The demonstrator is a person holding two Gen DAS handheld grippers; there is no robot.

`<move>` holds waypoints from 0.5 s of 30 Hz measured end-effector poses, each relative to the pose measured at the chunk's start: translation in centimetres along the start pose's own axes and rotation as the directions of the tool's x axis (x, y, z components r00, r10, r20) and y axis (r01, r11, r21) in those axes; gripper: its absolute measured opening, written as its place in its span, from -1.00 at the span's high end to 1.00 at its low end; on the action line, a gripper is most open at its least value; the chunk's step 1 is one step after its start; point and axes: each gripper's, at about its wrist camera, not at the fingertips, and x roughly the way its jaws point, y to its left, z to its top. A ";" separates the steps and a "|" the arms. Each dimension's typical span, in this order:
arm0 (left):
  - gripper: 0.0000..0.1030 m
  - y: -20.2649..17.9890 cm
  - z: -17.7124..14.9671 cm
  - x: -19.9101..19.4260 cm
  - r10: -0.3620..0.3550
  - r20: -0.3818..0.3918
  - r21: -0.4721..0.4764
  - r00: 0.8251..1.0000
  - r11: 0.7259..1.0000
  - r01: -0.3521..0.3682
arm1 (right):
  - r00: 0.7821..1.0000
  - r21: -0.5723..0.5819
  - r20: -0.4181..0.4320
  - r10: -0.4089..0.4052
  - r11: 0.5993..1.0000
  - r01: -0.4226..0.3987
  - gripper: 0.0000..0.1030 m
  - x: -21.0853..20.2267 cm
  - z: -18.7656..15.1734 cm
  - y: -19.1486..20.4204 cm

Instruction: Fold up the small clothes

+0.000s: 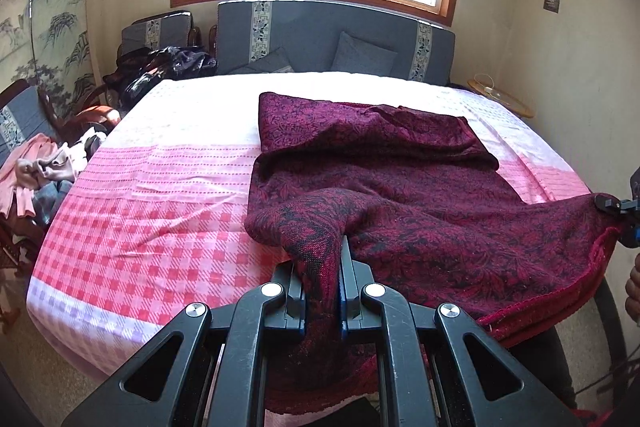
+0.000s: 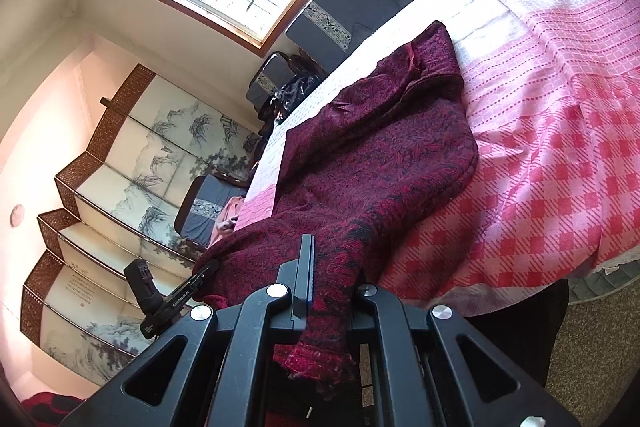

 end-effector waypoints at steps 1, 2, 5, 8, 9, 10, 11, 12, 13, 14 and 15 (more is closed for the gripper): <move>0.79 0.0 0.5 0.2 -0.001 0.004 0.000 1.000 1.000 0.001 | 1.000 -0.002 0.001 0.000 1.000 0.000 0.87 0.2 0.6 0.1; 0.79 0.0 1.0 0.5 -0.002 0.007 0.000 1.000 1.000 0.002 | 1.000 -0.005 0.001 -0.001 1.000 0.001 0.87 0.4 1.2 0.2; 0.79 -0.3 2.4 1.3 -0.003 0.020 0.003 1.000 1.000 0.003 | 1.000 -0.015 -0.003 -0.005 1.000 0.005 0.87 1.1 2.9 0.4; 0.79 -0.4 3.7 2.1 -0.004 0.034 -0.004 0.999 1.000 0.004 | 1.000 -0.024 -0.009 -0.016 1.000 0.016 0.87 1.8 4.4 0.4; 0.79 -0.3 4.1 2.5 -0.005 0.038 -0.010 0.999 1.000 0.005 | 1.000 -0.028 -0.012 -0.019 0.999 0.018 0.87 2.0 4.9 0.4; 0.79 -0.3 4.6 2.8 -0.006 0.040 -0.016 0.999 1.000 0.007 | 1.000 -0.032 -0.013 -0.024 0.999 0.023 0.87 2.2 5.4 0.5; 0.79 -0.2 5.0 3.2 -0.006 0.042 -0.024 0.999 1.000 0.007 | 1.000 -0.034 -0.014 -0.027 0.999 0.027 0.87 2.3 6.1 0.2; 0.79 -0.1 5.4 3.7 -0.006 0.042 -0.031 0.999 0.999 0.007 | 1.000 -0.035 -0.013 -0.028 0.999 0.028 0.87 2.5 6.6 0.2; 0.79 0.0 5.9 4.2 -0.006 0.040 -0.037 0.999 0.999 0.008 | 0.999 -0.037 -0.013 -0.029 0.999 0.029 0.87 2.6 7.1 0.1; 0.79 0.1 6.2 4.6 -0.007 0.038 -0.043 0.999 0.999 0.009 | 0.999 -0.041 -0.013 -0.032 0.999 0.032 0.87 2.8 7.6 0.1; 0.79 0.3 6.5 5.1 -0.007 0.035 -0.049 0.999 0.999 0.009 | 0.999 -0.044 -0.013 -0.035 0.998 0.035 0.87 3.0 8.1 0.0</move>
